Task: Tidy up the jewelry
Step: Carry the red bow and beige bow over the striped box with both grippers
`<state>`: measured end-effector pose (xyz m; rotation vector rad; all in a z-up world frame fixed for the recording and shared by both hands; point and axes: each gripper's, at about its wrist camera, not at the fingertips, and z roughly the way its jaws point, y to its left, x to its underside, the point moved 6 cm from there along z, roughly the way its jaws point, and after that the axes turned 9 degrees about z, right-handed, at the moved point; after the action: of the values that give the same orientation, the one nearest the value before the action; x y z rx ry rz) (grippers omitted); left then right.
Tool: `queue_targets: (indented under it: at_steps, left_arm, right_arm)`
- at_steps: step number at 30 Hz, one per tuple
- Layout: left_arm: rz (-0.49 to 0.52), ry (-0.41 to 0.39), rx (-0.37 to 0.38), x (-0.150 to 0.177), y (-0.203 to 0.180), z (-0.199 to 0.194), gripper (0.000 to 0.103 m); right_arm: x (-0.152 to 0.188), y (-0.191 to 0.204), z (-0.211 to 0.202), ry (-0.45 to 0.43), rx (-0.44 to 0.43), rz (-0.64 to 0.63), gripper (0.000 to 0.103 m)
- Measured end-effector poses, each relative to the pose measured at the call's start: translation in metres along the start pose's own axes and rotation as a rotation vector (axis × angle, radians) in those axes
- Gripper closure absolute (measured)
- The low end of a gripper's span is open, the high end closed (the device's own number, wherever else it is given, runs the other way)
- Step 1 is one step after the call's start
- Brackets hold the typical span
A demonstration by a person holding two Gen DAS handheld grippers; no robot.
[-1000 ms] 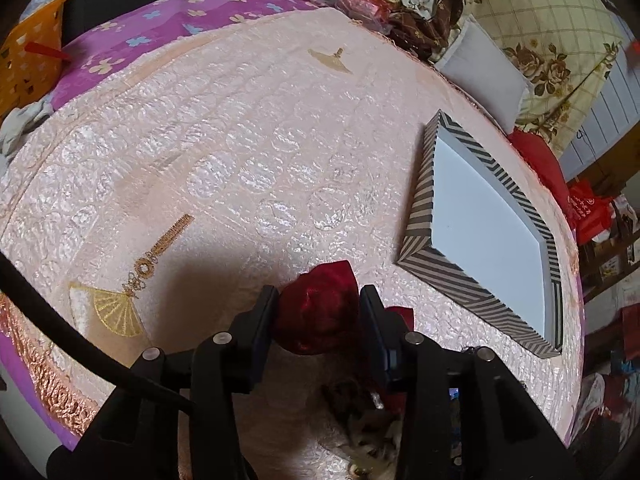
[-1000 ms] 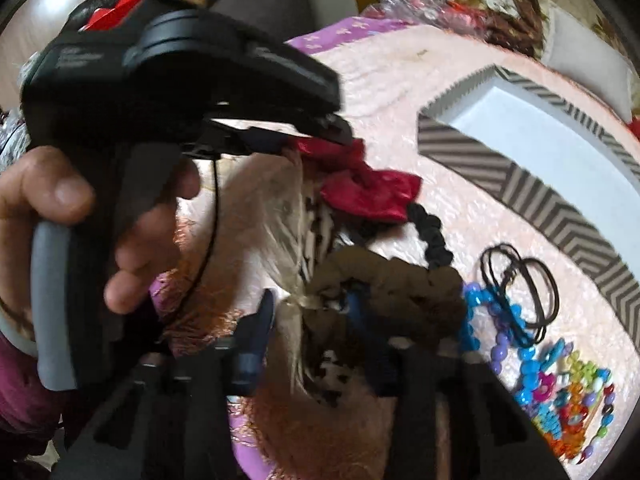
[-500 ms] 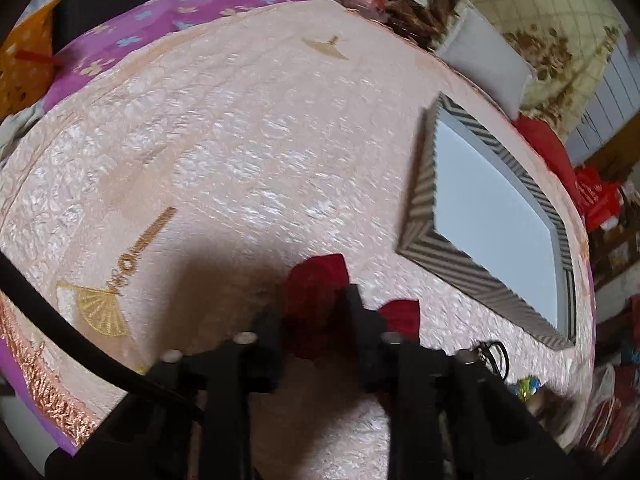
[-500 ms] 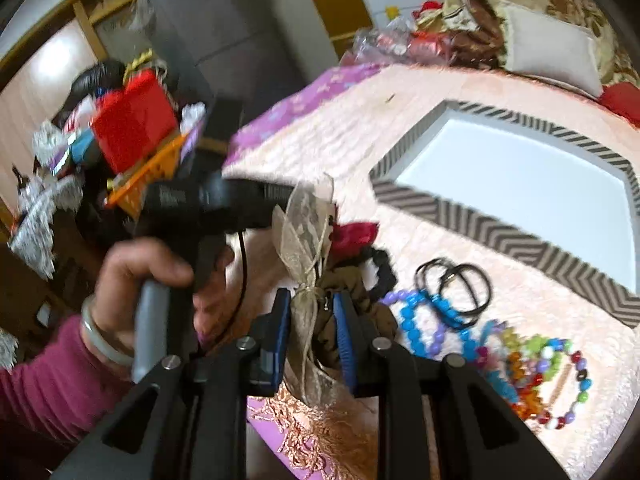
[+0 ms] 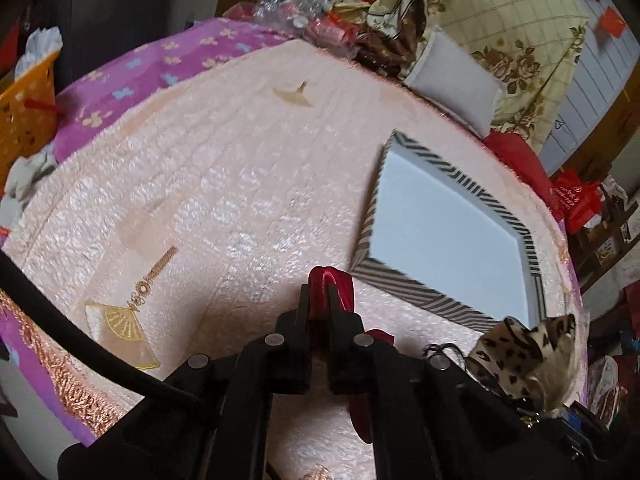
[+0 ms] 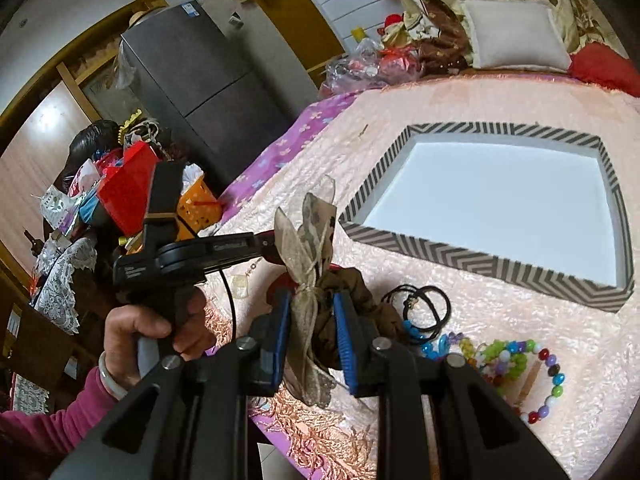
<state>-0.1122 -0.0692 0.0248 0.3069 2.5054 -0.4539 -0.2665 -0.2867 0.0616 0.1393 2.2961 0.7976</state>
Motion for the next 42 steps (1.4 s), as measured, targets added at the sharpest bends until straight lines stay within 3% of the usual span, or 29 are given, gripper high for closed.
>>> queue_targets:
  at_steps: [12,42]
  left_arm:
    - [0.079,-0.076,-0.015,-0.019,-0.034,-0.031,0.099]
    - [0.189,-0.078,-0.01,-0.044,-0.093,-0.013,0.099]
  right_arm:
    - [-0.016,-0.008,-0.022,-0.069,0.036,0.002,0.08]
    - [-0.043,-0.052,-0.038,-0.142,0.156,0.06,0.081]
